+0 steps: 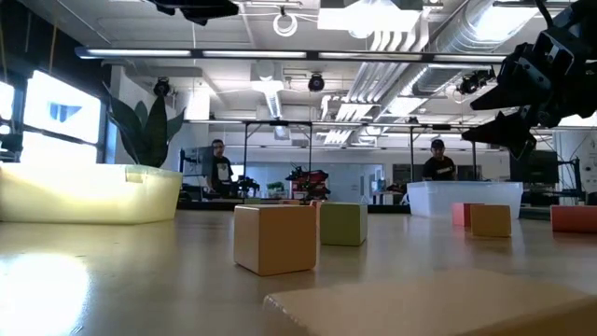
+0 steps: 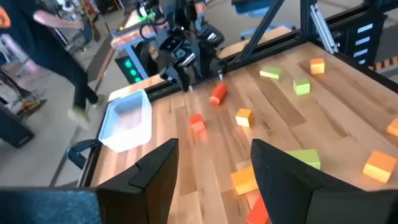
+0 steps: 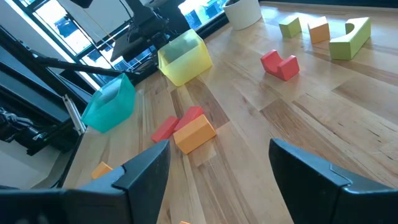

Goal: Sort & place blocks by color
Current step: Put the orange block into the yellow bin

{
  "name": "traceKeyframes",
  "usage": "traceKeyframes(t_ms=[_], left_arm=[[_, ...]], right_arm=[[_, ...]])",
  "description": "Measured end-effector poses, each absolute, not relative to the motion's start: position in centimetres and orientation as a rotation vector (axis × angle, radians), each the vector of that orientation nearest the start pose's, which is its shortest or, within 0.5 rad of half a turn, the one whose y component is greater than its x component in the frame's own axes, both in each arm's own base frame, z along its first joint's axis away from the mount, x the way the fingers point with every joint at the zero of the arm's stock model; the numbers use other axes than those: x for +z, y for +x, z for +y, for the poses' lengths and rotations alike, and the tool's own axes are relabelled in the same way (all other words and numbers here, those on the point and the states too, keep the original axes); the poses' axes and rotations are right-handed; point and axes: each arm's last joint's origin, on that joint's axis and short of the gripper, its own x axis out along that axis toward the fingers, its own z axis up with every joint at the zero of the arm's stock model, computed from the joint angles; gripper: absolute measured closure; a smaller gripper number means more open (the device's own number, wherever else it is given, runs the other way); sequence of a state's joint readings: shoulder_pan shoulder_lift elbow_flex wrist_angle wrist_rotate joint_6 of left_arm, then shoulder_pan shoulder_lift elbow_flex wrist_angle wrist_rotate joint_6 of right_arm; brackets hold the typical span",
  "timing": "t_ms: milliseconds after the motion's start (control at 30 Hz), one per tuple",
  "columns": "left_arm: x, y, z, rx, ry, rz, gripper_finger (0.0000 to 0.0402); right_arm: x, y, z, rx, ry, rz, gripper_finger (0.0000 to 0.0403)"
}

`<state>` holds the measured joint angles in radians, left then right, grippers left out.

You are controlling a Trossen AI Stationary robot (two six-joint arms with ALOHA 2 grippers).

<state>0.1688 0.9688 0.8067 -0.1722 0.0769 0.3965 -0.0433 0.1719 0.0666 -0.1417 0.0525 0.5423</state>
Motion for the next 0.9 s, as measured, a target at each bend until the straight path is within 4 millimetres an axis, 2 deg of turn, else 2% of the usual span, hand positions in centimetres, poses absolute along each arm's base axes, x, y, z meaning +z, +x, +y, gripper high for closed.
traceKeyframes(t_ms=[133, 267, 567, 900], left_arm=[[30.8, 22.5, 3.5, -0.017, 0.352, 0.407, 0.0211], [29.7, 23.8, 3.1, -0.116, 0.399, 0.477, 0.0211], [26.0, 26.6, 0.6, -0.295, 0.519, 0.603, 0.0211], [20.9, 29.5, -1.0, -0.403, 0.530, 0.751, 0.0211]], right_arm=[[15.9, 10.3, -0.6, -0.160, 0.538, 0.215, 0.0144], [15.9, 10.3, -0.6, -0.160, 0.538, 0.215, 0.0144], [15.9, 10.3, -0.6, -0.160, 0.538, 0.216, 0.0144], [15.9, 10.3, -0.6, -0.160, 0.538, 0.215, 0.0144]])
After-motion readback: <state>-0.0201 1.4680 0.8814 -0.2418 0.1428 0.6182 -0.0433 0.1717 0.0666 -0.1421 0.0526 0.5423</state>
